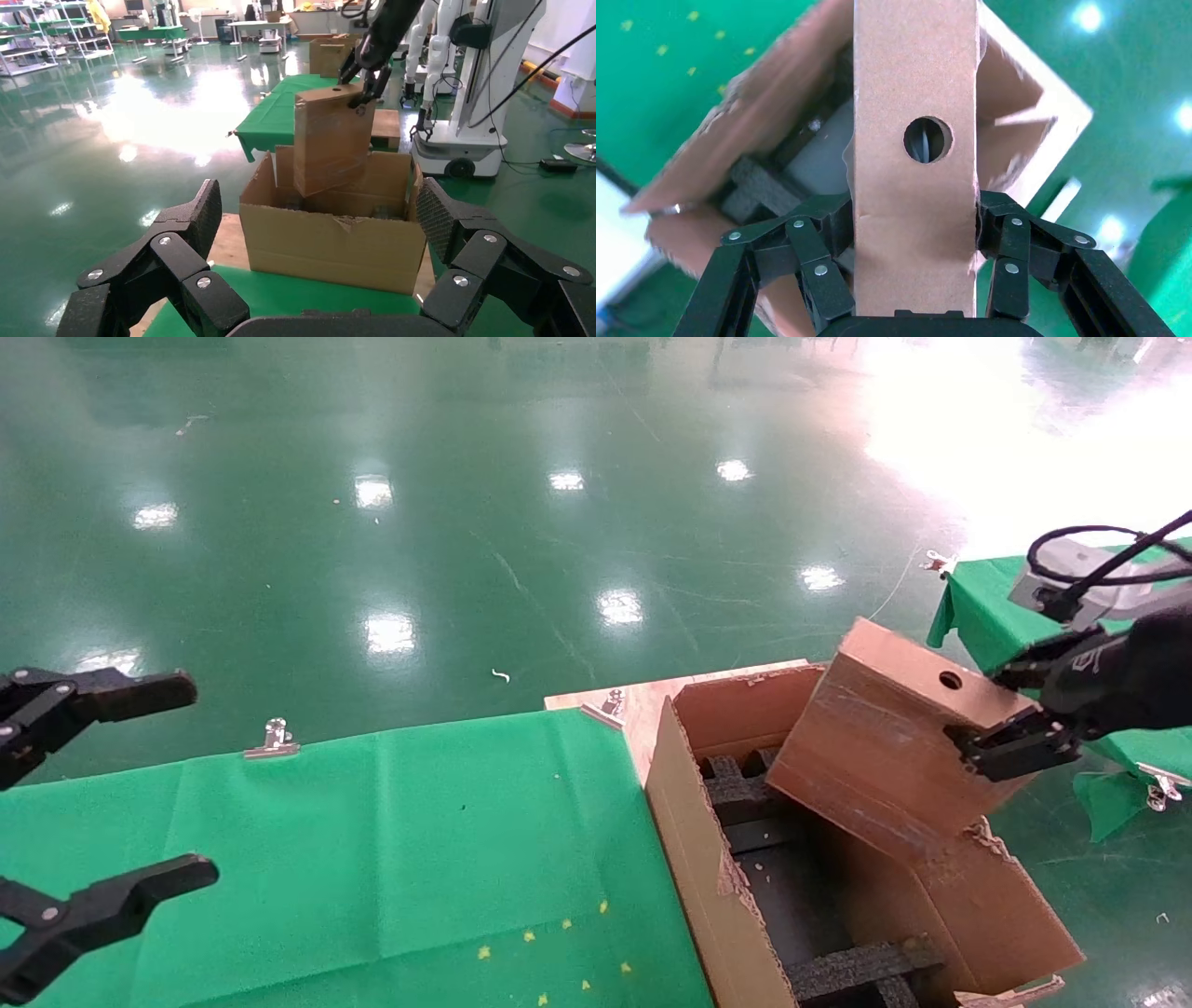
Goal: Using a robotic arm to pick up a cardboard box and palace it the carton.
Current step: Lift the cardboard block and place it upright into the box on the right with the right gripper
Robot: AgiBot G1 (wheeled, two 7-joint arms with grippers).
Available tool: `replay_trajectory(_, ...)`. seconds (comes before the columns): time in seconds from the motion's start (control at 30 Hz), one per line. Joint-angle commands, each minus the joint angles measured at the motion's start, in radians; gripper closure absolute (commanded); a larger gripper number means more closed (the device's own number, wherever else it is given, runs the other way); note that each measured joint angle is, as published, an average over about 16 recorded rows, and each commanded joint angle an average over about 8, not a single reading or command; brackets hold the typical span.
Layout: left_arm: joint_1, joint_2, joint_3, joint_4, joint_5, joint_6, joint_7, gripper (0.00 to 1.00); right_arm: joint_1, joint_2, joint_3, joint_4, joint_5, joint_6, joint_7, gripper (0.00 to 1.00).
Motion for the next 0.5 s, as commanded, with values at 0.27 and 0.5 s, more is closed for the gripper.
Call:
replay_trajectory(0.27, 0.000, 0.000, 0.000, 0.000, 0.000, 0.000, 0.000, 0.00, -0.057, 0.029, -0.052, 0.136, -0.146, 0.116, 0.410, 1.00)
replay_trajectory(0.5, 0.000, 0.000, 0.000, 0.000, 0.000, 0.000, 0.000, 0.00, -0.083, 0.019, -0.059, 0.158, -0.176, 0.153, 0.519, 1.00)
